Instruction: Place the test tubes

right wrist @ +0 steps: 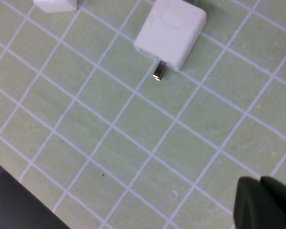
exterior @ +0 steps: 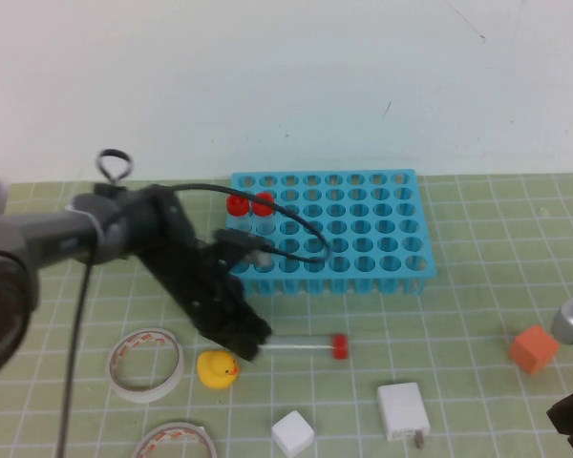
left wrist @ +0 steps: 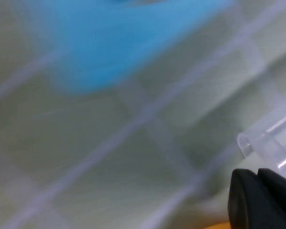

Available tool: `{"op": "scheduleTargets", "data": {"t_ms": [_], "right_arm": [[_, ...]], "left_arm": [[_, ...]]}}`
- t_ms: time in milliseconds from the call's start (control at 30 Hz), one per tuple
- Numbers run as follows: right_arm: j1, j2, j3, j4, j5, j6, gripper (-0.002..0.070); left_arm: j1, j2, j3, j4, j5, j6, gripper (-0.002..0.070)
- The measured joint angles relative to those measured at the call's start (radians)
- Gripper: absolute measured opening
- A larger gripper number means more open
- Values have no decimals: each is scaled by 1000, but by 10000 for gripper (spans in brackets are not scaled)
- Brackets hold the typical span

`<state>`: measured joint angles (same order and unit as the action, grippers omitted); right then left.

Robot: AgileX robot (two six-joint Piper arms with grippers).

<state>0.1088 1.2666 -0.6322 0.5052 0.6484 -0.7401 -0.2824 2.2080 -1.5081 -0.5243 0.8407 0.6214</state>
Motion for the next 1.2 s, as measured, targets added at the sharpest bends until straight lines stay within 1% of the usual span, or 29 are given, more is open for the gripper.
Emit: {"op": "scheduleTargets", "data": {"t_ms": [233,300,433,533,700,800,933,1100,1200], "right_arm": [[0,2,4,71,-41,0,-1],[0,2,17,136,-83,0,-1],[0,14,33,309,-135,-5,5],[0,50,33,442,-139,-45,56],[8,166,33,705,-110,-176,191],[42,246,7,838,-84,-238,250],[145,323,-70,903,-125,-251,273],[304,381,-161,923,-251,-174,279],[370,437,-207,927,-292,-129,290]], "left_arm": [[-143,0,0,-80,69,0,-1],[-179,0,0,-88,78,0,-1],[-221,-5,0,-94,90,9,-1],[-234,-33,0,-94,90,22,-1],[-233,-159,0,-77,75,27,-1],[-208,-278,0,-73,37,23,-1],[-153,-422,0,-71,-7,7,-1],[-82,-600,2,-64,10,-19,-1],[-60,-709,32,-58,10,-26,-1]]}}
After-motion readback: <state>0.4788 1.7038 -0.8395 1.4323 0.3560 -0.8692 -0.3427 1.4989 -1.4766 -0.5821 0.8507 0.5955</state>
